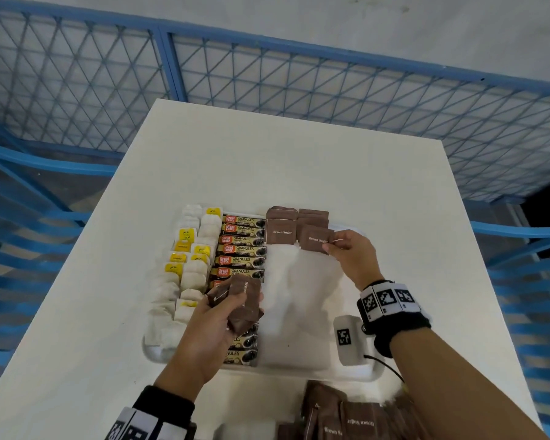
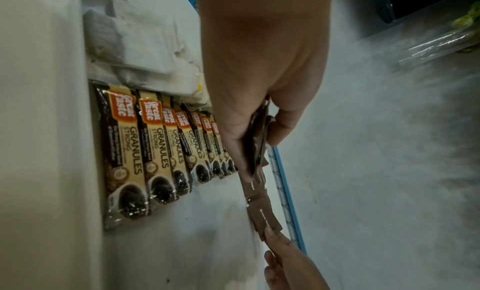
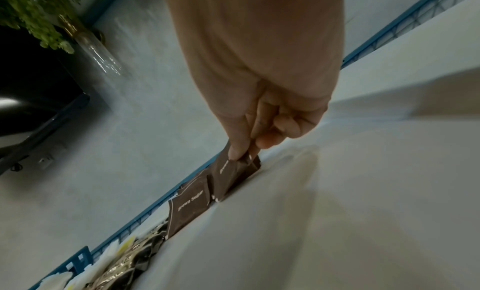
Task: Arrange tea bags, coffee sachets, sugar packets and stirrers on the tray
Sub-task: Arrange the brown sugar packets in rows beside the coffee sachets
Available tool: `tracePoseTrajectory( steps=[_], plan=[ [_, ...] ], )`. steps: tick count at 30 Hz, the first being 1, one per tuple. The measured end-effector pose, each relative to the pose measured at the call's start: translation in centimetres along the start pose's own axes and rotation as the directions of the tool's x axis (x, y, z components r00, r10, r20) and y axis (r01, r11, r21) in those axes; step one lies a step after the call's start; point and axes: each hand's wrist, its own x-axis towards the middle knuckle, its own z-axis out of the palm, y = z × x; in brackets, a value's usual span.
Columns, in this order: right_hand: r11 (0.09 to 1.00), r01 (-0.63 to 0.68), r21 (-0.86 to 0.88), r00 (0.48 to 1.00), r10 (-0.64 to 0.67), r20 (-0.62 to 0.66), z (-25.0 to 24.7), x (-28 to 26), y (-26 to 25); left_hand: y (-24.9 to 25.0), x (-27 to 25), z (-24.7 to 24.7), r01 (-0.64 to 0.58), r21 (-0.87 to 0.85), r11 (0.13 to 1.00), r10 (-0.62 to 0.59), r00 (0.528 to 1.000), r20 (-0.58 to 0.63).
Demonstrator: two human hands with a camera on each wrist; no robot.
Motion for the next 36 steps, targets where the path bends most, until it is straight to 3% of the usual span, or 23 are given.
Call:
tracePoseTrajectory(
  steps=[19,25,27,30,33,36],
  plan=[
    [0.996,0.027,-0.084,0.991,-0.038,-0.131,1.7,0.8,-0.6,0.1,0.2,-0.3,-0.110,0.085,0.990,0.111,0.994,-0.004],
    [0.984,0.107,-0.143,0.979,-0.129,-0.155,1.7,-0.4,-1.2,0.2,0.0,-0.1,-0.146,0.095,0.985,0.147,0.989,0.001],
    [0.981,0.148,-0.126,0.983,-0.159,-0.086,2.0,-1.3,-1.9,0.2,-0.1,0.0,-0.156,0.103,0.982,0.156,0.988,0.011],
    [0.976,0.195,-0.095,0.963,-0.172,0.206,2.3,-3.1,-3.4,0.2,-0.1,0.0,-0.163,0.117,0.980,0.161,0.987,0.024],
    [0.976,0.216,-0.001,0.858,-0.190,0.477,2.4,-5.4,-5.3,0.1,-0.2,-0.1,-0.166,0.134,0.977,0.162,0.986,0.042],
    [0.984,0.172,0.043,0.748,-0.159,0.644,2.7,-7.2,-6.3,0.1,-0.4,-0.1,-0.175,0.151,0.973,0.169,0.984,0.054]
  ],
)
